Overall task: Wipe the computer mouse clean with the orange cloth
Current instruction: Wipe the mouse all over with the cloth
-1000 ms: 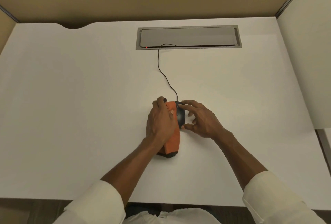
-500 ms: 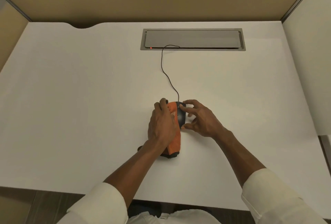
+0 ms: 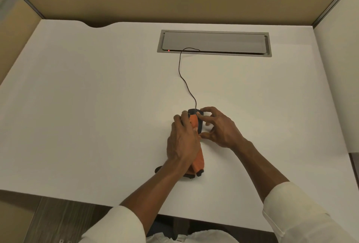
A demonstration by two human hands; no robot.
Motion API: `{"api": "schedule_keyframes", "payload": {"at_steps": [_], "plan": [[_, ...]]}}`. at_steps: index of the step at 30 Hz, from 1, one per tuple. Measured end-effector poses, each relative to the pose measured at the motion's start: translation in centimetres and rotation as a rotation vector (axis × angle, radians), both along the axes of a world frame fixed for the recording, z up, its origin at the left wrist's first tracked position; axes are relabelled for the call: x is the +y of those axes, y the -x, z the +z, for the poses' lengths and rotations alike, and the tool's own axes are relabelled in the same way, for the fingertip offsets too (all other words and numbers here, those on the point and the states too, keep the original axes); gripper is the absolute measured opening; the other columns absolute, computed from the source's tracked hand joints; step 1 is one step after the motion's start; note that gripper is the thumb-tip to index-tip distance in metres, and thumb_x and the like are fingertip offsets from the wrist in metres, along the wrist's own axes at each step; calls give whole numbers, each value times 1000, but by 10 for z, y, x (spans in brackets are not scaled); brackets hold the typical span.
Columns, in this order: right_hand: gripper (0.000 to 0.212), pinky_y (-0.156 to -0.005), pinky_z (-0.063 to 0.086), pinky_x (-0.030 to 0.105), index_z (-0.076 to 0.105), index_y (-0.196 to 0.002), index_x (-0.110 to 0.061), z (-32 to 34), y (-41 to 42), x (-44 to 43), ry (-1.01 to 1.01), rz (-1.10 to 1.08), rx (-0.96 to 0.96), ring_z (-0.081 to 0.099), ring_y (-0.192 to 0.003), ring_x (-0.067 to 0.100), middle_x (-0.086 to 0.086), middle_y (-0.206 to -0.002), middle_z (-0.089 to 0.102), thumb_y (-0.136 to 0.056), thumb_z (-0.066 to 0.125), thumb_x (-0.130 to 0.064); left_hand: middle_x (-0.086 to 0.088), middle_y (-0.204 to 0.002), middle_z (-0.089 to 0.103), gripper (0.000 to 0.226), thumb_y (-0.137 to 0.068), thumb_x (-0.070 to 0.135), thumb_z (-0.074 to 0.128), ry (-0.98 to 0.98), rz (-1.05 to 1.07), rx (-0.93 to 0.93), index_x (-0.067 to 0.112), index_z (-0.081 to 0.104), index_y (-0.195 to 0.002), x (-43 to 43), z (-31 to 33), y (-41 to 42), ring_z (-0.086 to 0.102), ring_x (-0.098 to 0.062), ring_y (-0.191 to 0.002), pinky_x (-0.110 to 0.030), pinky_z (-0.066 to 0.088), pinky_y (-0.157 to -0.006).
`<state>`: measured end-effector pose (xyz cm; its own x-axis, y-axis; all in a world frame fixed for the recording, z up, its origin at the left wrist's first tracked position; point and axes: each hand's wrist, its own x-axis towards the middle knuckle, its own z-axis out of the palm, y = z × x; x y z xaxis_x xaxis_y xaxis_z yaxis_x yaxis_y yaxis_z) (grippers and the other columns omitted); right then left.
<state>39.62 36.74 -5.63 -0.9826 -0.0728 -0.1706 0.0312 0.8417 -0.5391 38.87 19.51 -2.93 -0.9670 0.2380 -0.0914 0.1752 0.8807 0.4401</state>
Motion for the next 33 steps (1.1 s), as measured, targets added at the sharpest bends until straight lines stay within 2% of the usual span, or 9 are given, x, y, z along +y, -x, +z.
{"api": "schedule_keyframes", "payload": {"at_steps": [5,10,14,18,20,22,25,29,33], "plan": [[78,-72,43,28,58,-147,-35,3,0,-2,-41,-24,-6,67,-104,13,-12,-155,46,-77,87,-55,-8,-132,55,48,-100,30,61,-67,165,-15,17,38,-140,-9,0,25,63,-30,-113,-43,56,-83],[77,-73,43,29,58,-148,-33,3,1,-3,-53,-28,-15,65,-109,15,-10,-156,46,-79,86,-53,-11,-136,54,53,-101,29,63,-69,173,-9,15,36,-144,-11,-1,21,63,-30,-114,-41,56,-86],[75,-72,46,31,57,-146,-37,1,0,-2,-32,-28,-13,66,-105,12,-14,-155,45,-79,85,-55,-17,-120,61,54,-97,22,68,-180,123,36,29,26,-130,-5,4,-12,68,-36,-98,-49,59,-71],[66,-72,52,33,59,-142,-42,-1,0,-2,-19,-21,11,66,-103,12,-14,-153,46,-81,84,-52,-19,-106,66,66,-79,5,82,-39,-95,140,8,44,-133,0,-2,-37,68,-30,-79,-39,62,-56],[61,-72,50,32,62,-138,-43,-1,0,-1,-19,-11,23,65,-107,15,-12,-153,47,-82,83,-54,-15,-119,63,58,-86,8,74,47,-149,134,6,51,-139,2,-1,-32,66,-27,-91,-39,63,-64],[54,-71,49,32,64,-133,-45,-1,0,0,-6,-9,37,64,-106,14,-13,-152,48,-82,81,-55,-9,-131,56,71,-85,8,70,122,-217,166,10,43,-150,2,-1,-22,59,-23,-103,-34,59,-66],[53,-72,51,33,64,-130,-47,0,0,0,0,-18,38,65,-101,11,-16,-150,48,-81,81,-55,-5,-130,55,77,-82,14,73,163,-237,180,15,39,-151,0,1,-5,57,-21,-107,-27,49,-63],[66,-72,51,33,63,-136,-43,0,1,-1,-16,-31,26,66,-101,10,-16,-150,48,-76,86,-59,-6,-133,57,55,-96,28,63,-10,-10,52,17,40,-145,-2,2,7,59,-26,-116,-40,55,-78],[79,-72,47,30,61,-145,-36,-3,2,-1,-10,-51,15,66,-103,13,-13,-152,49,-74,88,-58,-5,-136,57,44,-103,34,55,-122,190,28,19,39,-141,-4,-7,6,62,-28,-117,-41,54,-83]]}}
